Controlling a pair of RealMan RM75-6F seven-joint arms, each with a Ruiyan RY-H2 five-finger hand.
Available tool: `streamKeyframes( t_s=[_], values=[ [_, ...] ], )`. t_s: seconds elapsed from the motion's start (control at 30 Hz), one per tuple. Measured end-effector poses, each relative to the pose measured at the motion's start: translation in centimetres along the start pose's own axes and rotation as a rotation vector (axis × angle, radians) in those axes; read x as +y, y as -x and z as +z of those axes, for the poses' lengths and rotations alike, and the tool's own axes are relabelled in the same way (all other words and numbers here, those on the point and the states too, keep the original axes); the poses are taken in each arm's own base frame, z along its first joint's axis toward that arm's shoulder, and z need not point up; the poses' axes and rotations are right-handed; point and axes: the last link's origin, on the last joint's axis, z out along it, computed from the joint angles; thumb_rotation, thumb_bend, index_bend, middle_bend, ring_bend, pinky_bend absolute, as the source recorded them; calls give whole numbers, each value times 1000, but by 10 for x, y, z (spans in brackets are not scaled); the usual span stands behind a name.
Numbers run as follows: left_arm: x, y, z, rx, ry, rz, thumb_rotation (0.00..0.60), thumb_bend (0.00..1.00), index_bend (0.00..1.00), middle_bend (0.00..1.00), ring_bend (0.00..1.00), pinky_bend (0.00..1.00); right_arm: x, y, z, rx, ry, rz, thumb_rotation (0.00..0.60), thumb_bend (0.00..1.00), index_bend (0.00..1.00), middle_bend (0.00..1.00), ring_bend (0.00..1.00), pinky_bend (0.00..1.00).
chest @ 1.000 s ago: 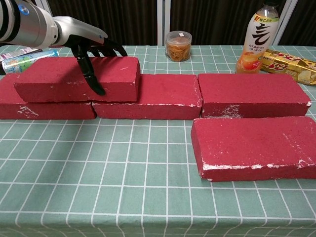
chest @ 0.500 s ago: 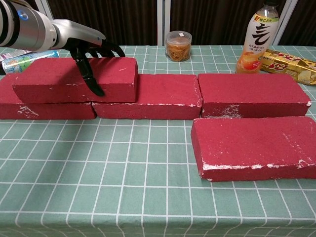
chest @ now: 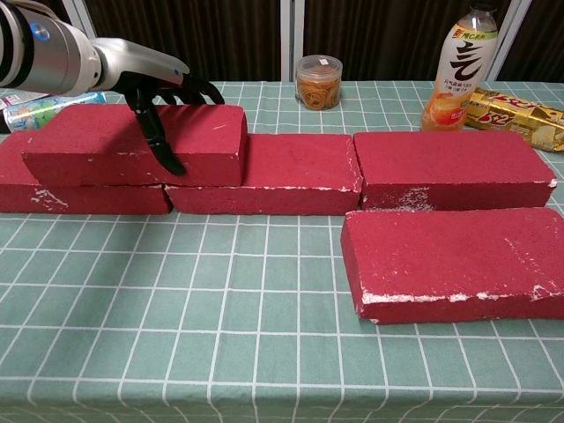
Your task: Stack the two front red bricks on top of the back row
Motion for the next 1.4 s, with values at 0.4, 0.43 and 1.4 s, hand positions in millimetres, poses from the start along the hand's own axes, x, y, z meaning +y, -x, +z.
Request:
streamKeyframes(
  t_s=[0.4,0.43,1.4],
  values=[
    [-1,1,0,-1,-1,-19,600,91,19,0,0,0,1,1,0,-2,9,-5,600,0,0,0,0,0],
    [-1,1,-1,-2,1,-19,600,91,19,0,0,0,1,1,0,-3,9,-6,600,0,0,0,0,0],
    [-42,-33,-87,125,-47,-29,600,89,15,0,0,0,-17,-18,-6,-4,-93,-66,600,0,0,0,0,0]
  ],
)
